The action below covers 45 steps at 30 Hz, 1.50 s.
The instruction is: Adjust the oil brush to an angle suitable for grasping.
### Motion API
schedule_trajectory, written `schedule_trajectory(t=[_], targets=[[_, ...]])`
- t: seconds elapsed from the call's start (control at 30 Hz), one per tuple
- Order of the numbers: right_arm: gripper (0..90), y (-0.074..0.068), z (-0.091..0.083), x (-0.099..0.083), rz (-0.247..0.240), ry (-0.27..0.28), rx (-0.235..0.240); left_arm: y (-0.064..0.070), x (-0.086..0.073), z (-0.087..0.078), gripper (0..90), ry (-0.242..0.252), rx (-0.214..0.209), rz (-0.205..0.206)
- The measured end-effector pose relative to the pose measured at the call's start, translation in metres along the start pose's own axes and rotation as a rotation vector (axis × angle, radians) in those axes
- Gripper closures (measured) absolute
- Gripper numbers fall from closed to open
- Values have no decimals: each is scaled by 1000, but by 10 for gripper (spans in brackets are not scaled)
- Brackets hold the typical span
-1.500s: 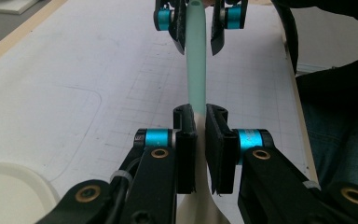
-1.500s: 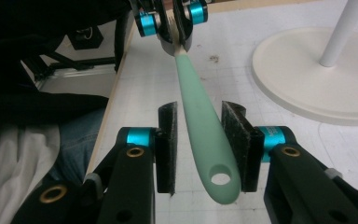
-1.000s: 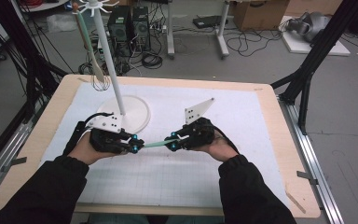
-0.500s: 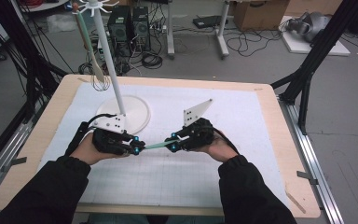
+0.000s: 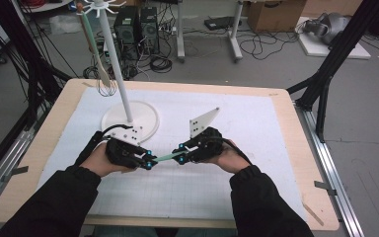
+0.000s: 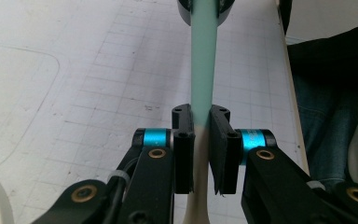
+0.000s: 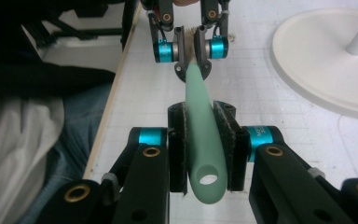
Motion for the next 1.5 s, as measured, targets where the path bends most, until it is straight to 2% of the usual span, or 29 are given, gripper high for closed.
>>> schedule_trajectory(t=[0.13,0.23,0.33,0.43,0.57,0.77,0.83,0.93,1.07,1.17,1.23,1.33,1.43,1.5], targets=[[716,3,-1,2,42,42,-21,0,1,-2,815,0,34,8],[700,4,-3,2,59,52,-26,-1,1,-3,816,0,47,11],[725,5,-6,1,79,61,-28,-1,1,-4,816,9,57,13],[748,5,-7,1,87,58,-19,-1,1,-3,815,-7,57,18],[826,3,-7,3,54,36,-13,-2,-1,1,822,-20,54,13],[834,0,-9,7,16,8,-26,-2,0,3,817,-20,47,2],[835,-1,-9,9,-6,0,-33,-2,1,4,792,-25,49,-1],[835,-3,-10,12,-20,-7,-39,-1,2,5,796,-30,47,7],[835,-4,-10,13,-24,-12,-41,1,3,6,828,-41,36,27],[835,-4,-10,13,-21,-15,-29,2,3,7,829,-39,30,19],[835,-4,-10,13,-26,-16,-29,1,5,7,750,-30,31,-1],[835,-5,-8,13,-32,-23,-30,2,7,7,784,-28,29,11],[835,-6,-7,14,-37,-28,-27,2,9,7,739,-23,31,7],[835,-6,-7,15,-40,-25,-29,2,9,7,759,-18,31,18]])
Point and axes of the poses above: each handheld gripper's, and its own axes: z roughly forward along the jaws, x roughly out of its top, y roughly to its right, the point moved 5 cm from there along z, roughly forward along the jaws, and after that the axes turned 9 degrees about x, right-handed, at the moved point
